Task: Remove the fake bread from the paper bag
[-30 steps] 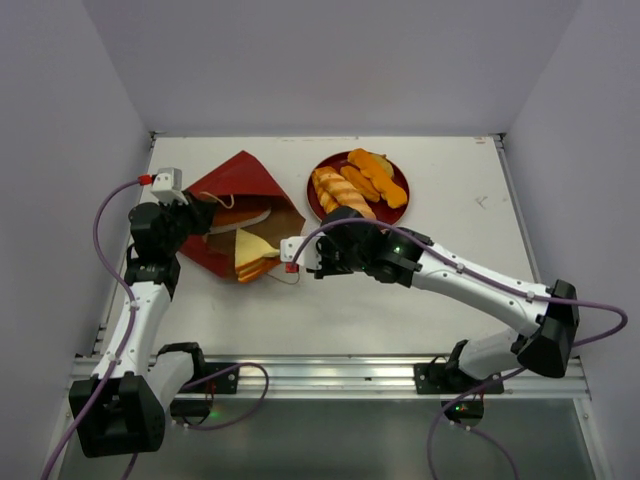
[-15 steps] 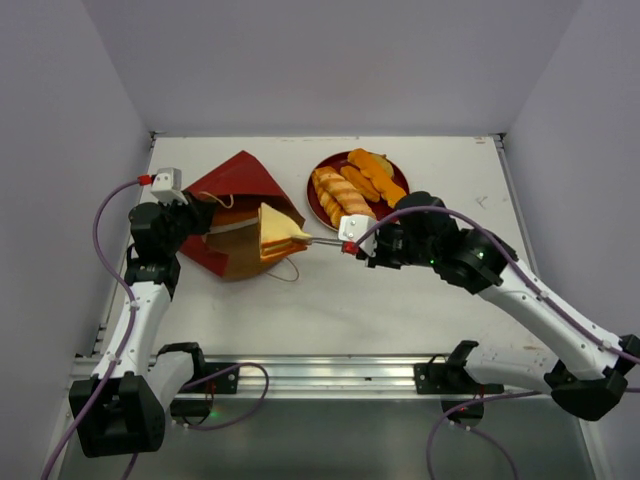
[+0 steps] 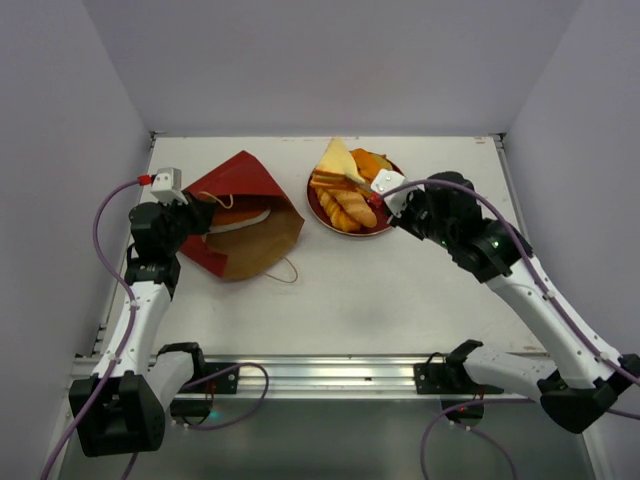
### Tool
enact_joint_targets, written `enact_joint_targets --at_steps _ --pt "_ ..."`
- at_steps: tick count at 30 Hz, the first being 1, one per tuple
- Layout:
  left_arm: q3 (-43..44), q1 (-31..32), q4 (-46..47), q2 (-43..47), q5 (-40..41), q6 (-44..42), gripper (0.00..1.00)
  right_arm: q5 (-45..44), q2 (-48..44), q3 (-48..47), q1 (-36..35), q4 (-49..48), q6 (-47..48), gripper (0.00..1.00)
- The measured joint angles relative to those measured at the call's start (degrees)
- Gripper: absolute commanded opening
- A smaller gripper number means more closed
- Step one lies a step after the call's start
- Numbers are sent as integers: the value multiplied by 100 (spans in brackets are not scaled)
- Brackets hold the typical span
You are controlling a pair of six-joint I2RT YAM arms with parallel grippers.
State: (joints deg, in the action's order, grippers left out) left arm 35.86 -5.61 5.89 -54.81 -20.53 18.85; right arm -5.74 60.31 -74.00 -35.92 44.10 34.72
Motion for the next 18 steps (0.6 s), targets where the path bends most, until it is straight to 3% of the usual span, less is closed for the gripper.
enact_joint_targets --at_steps 11,18 --pt "0 0 0 7 -7 0 9 -1029 1832 0 481 -1423 61 0" --pt "0 0 2 9 -31 0 9 -1207 2420 35 616 -1700 136 0"
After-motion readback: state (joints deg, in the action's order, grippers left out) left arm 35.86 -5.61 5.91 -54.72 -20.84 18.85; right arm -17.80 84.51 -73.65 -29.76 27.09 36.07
